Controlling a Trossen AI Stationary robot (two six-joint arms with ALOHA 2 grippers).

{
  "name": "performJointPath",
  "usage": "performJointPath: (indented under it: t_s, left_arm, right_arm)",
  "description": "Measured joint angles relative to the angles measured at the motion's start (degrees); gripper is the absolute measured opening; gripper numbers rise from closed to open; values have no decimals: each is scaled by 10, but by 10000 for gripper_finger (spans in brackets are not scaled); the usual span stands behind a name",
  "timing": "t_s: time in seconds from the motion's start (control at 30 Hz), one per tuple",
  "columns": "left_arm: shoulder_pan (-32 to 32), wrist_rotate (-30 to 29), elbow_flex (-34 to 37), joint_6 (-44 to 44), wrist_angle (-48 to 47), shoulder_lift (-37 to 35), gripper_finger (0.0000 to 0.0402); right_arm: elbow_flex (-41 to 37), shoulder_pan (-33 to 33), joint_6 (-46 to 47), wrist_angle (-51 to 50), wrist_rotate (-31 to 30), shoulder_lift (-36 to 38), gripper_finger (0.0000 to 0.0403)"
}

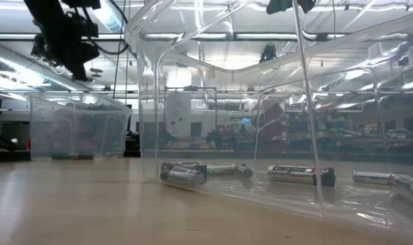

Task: Sort batteries
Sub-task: Put the black and copper battery into the top transparent bin, then move the bottom transparent bin to the bottom right of the table

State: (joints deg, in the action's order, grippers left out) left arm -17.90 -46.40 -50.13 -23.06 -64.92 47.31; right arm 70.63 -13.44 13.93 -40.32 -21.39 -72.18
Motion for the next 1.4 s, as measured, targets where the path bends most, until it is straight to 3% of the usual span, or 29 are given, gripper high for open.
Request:
performJointPath:
  t_s: [0.1,0.47,0.63,0.67,0.77,0.87,1.03,1.1,1.23,1.3,1.4]
  left_arm:
    - [-26,38,18,14,11,2,26]
    - [-67,47,34,32,52,5,120]
    - [-66,58,23,46,54,5,143]
    - [-64,76,12,46,54,5,144]
    - [-45,203,-28,54,62,4,144]
    - [16,309,-50,105,109,4,135]
    - [179,407,-50,172,204,22,109]
    - [260,401,-50,187,236,46,92]
    - [410,316,-50,193,263,121,37]
    - [464,286,-50,183,276,162,11]
    - [520,263,-50,161,325,221,6]
  right_arm:
    - [-8,-3,0,13,0,0,0]
    - [-8,-23,16,13,0,0,1]
    - [-8,-35,26,13,-1,0,1]
    - [-8,-37,25,13,-1,0,1]
    - [-8,-43,26,13,-4,0,0]
    - [-8,-51,26,11,-17,0,1]
    - [-8,-59,34,10,-17,0,1]
    - [-8,-63,41,8,-17,0,1]
    - [-8,-74,55,8,-17,0,1]
    - [-8,-81,59,8,-17,0,0]
    - [-8,-89,62,8,-17,0,1]
